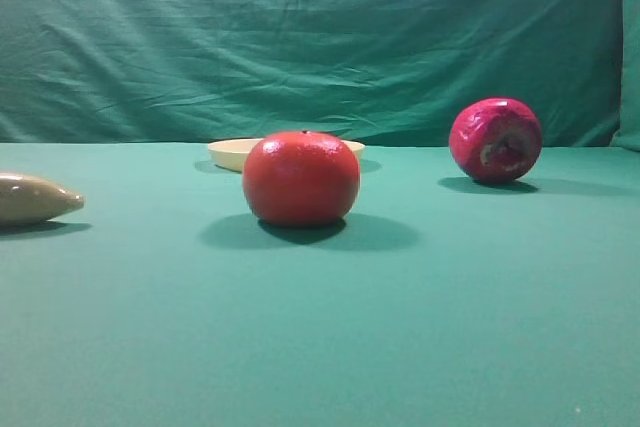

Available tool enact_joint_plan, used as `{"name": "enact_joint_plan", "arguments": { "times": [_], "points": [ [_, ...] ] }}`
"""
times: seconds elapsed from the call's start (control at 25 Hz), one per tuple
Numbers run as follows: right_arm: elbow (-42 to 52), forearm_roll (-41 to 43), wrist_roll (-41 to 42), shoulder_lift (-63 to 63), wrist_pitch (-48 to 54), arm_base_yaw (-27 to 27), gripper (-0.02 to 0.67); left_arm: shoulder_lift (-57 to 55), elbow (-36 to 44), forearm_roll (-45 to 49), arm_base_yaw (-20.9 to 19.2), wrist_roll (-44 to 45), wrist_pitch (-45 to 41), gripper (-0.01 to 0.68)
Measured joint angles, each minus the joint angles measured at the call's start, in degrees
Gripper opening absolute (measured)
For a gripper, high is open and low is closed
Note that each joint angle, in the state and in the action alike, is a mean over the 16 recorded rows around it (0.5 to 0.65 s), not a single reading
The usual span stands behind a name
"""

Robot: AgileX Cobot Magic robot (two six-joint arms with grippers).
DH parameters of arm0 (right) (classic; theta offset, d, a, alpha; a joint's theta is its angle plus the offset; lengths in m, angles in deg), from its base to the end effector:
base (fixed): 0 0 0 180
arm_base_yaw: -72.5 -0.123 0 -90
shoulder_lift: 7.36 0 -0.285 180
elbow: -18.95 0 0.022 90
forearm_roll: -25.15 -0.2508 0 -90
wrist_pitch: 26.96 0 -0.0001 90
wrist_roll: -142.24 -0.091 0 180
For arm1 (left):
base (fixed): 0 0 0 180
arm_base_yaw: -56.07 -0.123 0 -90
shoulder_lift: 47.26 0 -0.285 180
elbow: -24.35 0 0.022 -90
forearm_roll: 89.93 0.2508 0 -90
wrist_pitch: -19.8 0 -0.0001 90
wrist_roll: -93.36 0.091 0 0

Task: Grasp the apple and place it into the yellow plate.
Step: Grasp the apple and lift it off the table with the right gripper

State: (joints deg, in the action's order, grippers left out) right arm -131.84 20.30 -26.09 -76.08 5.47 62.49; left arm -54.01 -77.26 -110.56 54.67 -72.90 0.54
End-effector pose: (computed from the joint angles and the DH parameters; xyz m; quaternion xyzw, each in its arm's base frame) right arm 0.2133 0.0418 0.3169 -0.1481 0.8949 0.0295 0.4199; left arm 0.0532 -0.0093 0.1789 -0.0132 0.7833 -0.0695 0.6175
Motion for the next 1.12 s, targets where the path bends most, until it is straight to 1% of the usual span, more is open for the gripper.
{"name": "enact_joint_plan", "arguments": {
  "times": [0.28, 0.36, 0.44, 0.56, 0.92, 1.04, 1.12],
  "points": [
    [-11.8, -1.4, 1.8, -15.3, 5.3, -1.2, 0.006, 0.0, 0.0, 0.0, 0.0, 0.0, 0.0, 0.157],
    [-14.8, -2.1, 1.7, -19.3, 6.3, -1.4, 0.026, 0.0, 0.0, 0.0, 0.0, 0.0, 0.0, 0.157],
    [-17.5, -2.9, 1.5, -23.1, 7.0, -1.4, 0.062, 0.0, 0.0, 0.0, 0.0, 0.0, 0.0, 0.157],
    [-21.1, -4.3, 1.7, -28.1, 7.5, -1.4, 0.154, 0.0, 0.0, 0.0, 0.0, 0.0, 0.0, 0.157],
    [-28.5, -8.8, 3.8, -39.7, 7.2, -1.4, 0.509, 0.0, 0.0, 0.0, 0.0, 0.0, 0.0, 0.157],
    [-30.5, -9.7, 4.6, -43.2, 6.8, -1.4, 0.594, 0.0, 0.0, 0.0, 0.0, 0.0, 0.0, 0.157],
    [-31.7, -10.1, 5.2, -45.6, 6.5, -1.4, 0.629, 0.0, 0.0, 0.0, 0.0, 0.0, 0.0, 0.157]
  ]
}}
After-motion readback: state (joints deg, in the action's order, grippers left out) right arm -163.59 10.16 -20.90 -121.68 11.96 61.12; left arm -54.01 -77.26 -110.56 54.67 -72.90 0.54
